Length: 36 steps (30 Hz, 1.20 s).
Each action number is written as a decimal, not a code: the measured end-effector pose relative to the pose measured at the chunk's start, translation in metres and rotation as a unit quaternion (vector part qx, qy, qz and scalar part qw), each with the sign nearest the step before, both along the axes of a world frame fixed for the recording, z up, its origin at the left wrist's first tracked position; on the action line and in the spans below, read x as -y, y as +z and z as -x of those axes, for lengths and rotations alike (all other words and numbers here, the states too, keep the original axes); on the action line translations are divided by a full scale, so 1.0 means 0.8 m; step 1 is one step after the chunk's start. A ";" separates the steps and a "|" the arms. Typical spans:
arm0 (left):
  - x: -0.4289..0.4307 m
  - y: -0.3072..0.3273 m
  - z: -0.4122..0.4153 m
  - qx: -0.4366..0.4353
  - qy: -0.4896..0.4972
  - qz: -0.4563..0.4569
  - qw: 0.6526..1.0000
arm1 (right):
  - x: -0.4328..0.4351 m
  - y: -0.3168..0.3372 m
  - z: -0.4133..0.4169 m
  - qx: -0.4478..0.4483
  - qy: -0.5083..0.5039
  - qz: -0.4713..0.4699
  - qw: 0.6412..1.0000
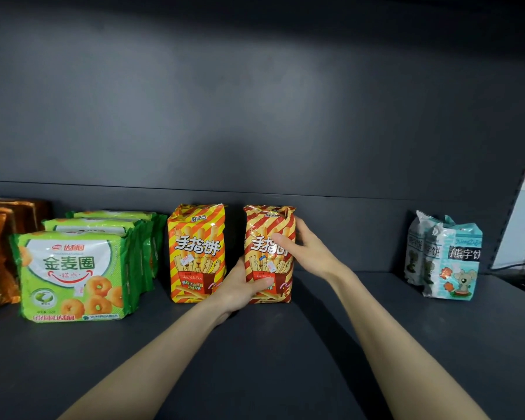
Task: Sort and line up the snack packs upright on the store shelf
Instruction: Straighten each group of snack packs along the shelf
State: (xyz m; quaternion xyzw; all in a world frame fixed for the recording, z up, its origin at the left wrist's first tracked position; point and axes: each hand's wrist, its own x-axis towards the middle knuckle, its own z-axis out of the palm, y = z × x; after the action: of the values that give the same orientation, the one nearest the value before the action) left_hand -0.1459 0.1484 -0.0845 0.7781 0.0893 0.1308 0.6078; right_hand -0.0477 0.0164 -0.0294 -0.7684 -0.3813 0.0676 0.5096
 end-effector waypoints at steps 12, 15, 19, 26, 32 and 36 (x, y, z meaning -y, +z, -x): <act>0.001 0.005 0.005 -0.026 0.021 -0.040 0.999 | 0.002 0.007 0.005 0.012 -0.014 0.017 1.000; 0.003 0.008 0.011 -0.038 0.032 -0.080 0.996 | 0.005 0.014 0.008 0.027 -0.024 0.020 0.999; 0.004 0.014 0.023 -0.044 0.049 -0.143 0.988 | 0.011 0.021 0.016 0.054 -0.039 0.051 0.996; 0.010 0.024 0.055 -0.054 0.101 -0.293 0.949 | 0.031 0.025 0.030 0.112 -0.073 0.111 0.985; 0.022 0.060 0.078 -0.051 0.111 -0.476 0.871 | 0.063 0.046 0.034 0.191 -0.109 0.202 0.954; 0.040 0.099 0.072 -0.003 0.096 -0.522 0.848 | 0.097 0.072 0.030 0.225 -0.135 0.229 0.938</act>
State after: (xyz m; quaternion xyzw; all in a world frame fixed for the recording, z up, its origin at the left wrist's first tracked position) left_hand -0.2033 0.1161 -0.0057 0.9685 0.0841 0.2135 0.0962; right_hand -0.0714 -0.0615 0.0286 -0.9035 -0.3531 -0.0904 0.2255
